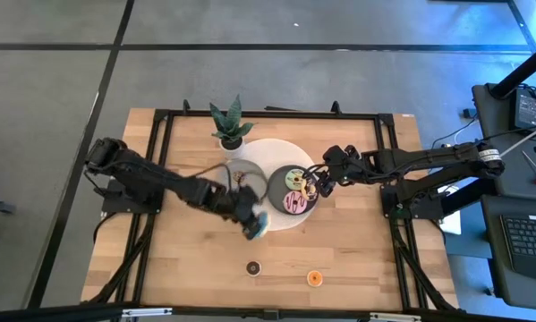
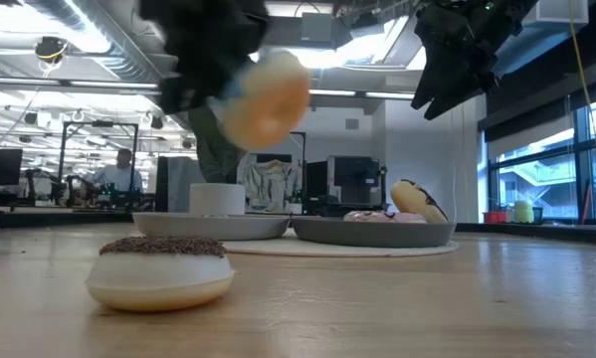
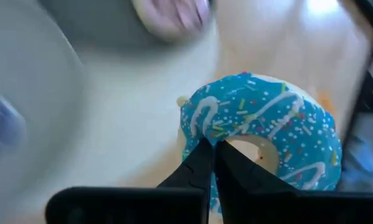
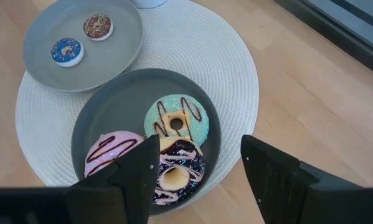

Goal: Pick & Place donuts
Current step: Put the large blue donut on the green plate

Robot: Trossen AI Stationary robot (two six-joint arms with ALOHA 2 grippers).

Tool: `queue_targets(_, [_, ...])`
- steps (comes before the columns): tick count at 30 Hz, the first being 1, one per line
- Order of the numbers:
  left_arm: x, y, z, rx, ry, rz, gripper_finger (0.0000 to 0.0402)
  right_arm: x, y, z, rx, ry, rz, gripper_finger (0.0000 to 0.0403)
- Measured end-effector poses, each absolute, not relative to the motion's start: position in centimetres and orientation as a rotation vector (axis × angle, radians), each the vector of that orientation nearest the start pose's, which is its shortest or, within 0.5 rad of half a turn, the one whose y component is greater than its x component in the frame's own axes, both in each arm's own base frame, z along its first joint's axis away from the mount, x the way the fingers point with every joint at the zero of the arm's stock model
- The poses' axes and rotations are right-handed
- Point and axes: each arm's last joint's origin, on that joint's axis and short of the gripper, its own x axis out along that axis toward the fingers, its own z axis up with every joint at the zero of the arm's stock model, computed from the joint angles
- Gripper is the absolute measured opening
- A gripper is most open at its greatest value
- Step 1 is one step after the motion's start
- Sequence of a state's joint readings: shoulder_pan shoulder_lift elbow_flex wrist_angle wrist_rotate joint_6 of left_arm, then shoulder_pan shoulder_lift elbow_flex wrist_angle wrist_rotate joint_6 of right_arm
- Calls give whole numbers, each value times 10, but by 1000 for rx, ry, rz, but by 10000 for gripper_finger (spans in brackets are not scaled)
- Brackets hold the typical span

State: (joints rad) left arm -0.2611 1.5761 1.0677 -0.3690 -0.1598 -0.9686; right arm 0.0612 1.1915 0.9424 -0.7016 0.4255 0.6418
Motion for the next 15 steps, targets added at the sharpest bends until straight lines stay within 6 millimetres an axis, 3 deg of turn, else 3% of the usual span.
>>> queue_targets(4, [329, -42, 241, -607, 720, 432, 6, 229, 2, 269, 356, 784, -616, 228])
queue_targets(9, [336, 1, 242, -603, 664, 525, 5, 227, 2, 268, 346, 811, -624, 228])
queue_targets(15, [352, 23, 224, -579, 654, 531, 5, 223, 1, 266, 323, 838, -661, 226])
